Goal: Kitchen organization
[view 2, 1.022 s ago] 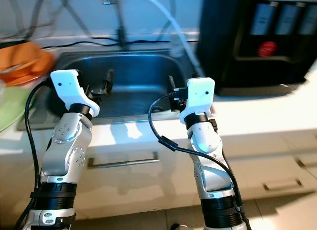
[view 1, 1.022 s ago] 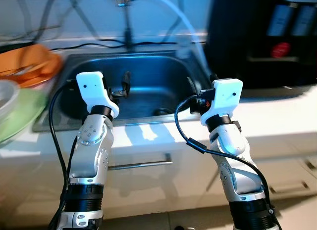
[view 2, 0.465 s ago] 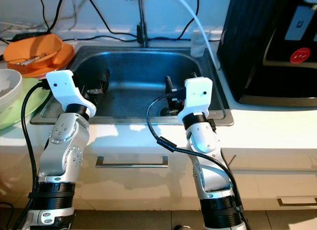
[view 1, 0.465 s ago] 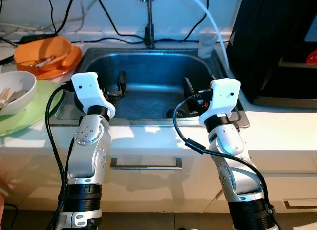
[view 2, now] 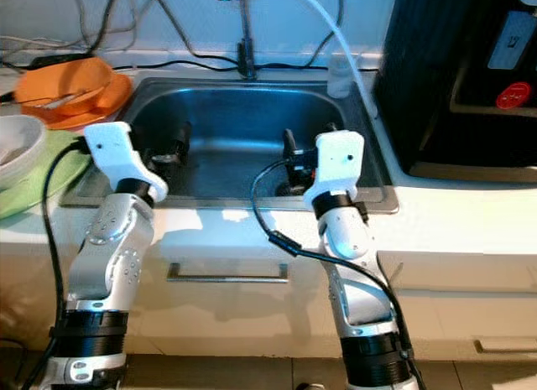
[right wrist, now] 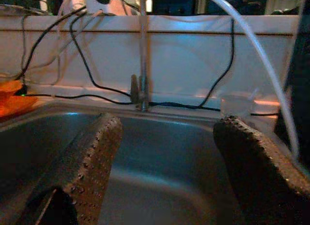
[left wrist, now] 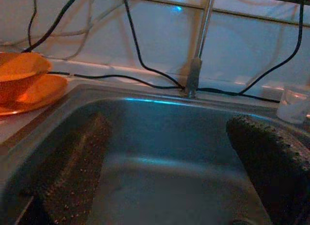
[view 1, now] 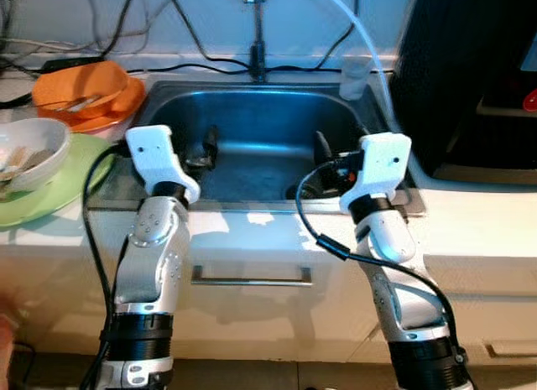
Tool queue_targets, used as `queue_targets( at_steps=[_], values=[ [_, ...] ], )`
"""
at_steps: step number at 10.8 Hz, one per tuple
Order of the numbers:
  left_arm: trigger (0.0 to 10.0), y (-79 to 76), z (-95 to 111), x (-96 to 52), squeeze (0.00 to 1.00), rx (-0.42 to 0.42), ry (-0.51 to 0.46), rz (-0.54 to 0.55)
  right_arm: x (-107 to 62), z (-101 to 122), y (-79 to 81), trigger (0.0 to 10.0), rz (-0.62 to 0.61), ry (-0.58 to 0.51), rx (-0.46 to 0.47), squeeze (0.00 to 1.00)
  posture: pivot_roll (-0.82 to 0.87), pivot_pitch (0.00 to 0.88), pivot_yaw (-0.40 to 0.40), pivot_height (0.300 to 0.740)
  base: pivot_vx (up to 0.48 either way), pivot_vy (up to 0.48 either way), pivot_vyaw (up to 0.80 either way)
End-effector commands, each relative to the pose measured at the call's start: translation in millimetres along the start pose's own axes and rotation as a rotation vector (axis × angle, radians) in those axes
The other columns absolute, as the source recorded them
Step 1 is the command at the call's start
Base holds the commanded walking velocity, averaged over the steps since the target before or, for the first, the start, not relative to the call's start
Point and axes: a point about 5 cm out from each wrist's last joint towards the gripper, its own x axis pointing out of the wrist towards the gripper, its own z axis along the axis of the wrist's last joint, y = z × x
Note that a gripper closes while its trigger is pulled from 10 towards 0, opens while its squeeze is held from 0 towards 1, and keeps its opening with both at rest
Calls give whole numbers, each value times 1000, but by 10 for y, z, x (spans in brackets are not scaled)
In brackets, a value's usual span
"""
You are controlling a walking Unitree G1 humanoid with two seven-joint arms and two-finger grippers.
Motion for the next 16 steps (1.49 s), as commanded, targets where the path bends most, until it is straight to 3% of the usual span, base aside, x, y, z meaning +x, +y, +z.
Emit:
queue_targets(
  at_steps=[1,4,7,16],
  values=[
    [10000,39,30,-15,0,3,-6,6,3,0,29,10000,2,7,9,0,-19,28,23,740,0,390,0],
    [10000,36,26,-15,0,6,2,3,-1,-3,35,10000,-3,8,9,0,-20,31,26,740,0,408,0],
    [10000,-34,73,-21,0,23,-25,-61,2,-2,31,10000,-11,7,9,0,-18,31,30,740,0,0,0],
    [10000,-97,52,-15,0,10,-13,-80,0,-6,35,10000,-17,13,-1,0,-21,35,32,740,0,53,0]
  ],
)
